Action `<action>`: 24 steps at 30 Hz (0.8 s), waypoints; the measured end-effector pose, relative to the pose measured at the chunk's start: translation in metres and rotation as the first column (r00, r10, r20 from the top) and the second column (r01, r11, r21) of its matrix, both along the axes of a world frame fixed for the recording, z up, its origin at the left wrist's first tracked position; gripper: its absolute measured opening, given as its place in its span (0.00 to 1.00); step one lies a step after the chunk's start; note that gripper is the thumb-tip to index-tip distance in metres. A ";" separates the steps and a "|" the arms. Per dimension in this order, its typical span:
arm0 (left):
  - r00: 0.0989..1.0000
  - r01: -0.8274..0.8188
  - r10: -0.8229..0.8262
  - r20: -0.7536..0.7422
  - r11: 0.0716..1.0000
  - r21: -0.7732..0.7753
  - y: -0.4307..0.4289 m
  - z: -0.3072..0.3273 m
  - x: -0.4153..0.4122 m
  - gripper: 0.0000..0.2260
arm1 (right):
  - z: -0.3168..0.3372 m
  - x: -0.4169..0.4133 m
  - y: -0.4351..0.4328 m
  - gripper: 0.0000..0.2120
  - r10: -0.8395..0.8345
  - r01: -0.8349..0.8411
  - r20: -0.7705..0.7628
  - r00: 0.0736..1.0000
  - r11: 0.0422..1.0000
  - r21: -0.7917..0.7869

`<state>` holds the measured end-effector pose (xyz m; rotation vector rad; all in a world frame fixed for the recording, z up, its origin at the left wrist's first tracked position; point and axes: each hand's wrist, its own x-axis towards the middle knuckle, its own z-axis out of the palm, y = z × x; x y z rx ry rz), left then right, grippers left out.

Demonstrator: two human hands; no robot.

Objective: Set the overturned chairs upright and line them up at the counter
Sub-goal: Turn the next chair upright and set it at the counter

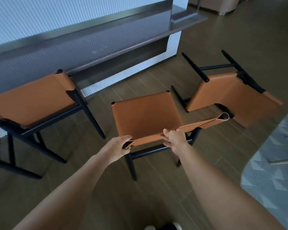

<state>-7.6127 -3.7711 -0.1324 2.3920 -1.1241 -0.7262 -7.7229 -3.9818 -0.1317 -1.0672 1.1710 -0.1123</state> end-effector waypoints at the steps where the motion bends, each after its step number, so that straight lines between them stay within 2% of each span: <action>1: 1.000 0.003 -0.003 0.010 1.000 0.012 0.000 0.000 0.000 0.14 | 0.000 0.000 0.000 0.28 0.001 -0.001 -0.013 1.000 1.000 -0.001; 5: 0.997 0.001 -0.007 0.072 0.996 0.088 -0.001 0.001 -0.002 0.16 | 0.002 0.000 0.000 0.28 0.032 -0.034 -0.051 0.998 0.999 -0.030; 10: 0.993 -0.037 0.021 0.113 0.989 0.141 -0.002 0.003 -0.006 0.14 | 0.006 0.001 -0.004 0.22 0.092 -0.096 -0.085 0.992 0.995 -0.038; 12: 0.992 -0.055 0.034 0.125 0.984 0.172 -0.002 0.006 -0.005 0.12 | 0.009 0.003 -0.004 0.23 0.104 -0.106 -0.073 0.992 0.994 -0.023; 15: 0.990 -0.097 0.073 0.117 0.971 0.217 -0.005 0.009 -0.007 0.16 | 0.016 0.002 -0.006 0.25 0.122 -0.124 -0.071 0.990 0.992 -0.026; 18: 0.976 -0.215 0.205 0.067 0.956 0.202 -0.014 0.011 -0.014 0.17 | 0.020 -0.002 -0.007 0.19 0.211 -0.210 -0.092 0.973 0.978 0.015; 20: 0.954 -0.298 0.300 0.015 0.937 0.183 -0.023 0.015 -0.017 0.11 | 0.021 -0.006 -0.012 0.16 0.260 -0.253 -0.081 0.962 0.963 0.094; 23: 0.915 -0.391 0.402 -0.030 0.904 0.173 -0.027 0.022 -0.028 0.04 | 0.017 -0.024 -0.018 0.20 0.257 -0.249 -0.051 0.965 0.960 0.127; 24: 0.905 -0.424 0.425 0.005 0.901 0.094 -0.026 0.023 -0.035 0.04 | 0.012 -0.032 -0.020 0.23 0.246 -0.240 -0.041 0.968 0.965 0.107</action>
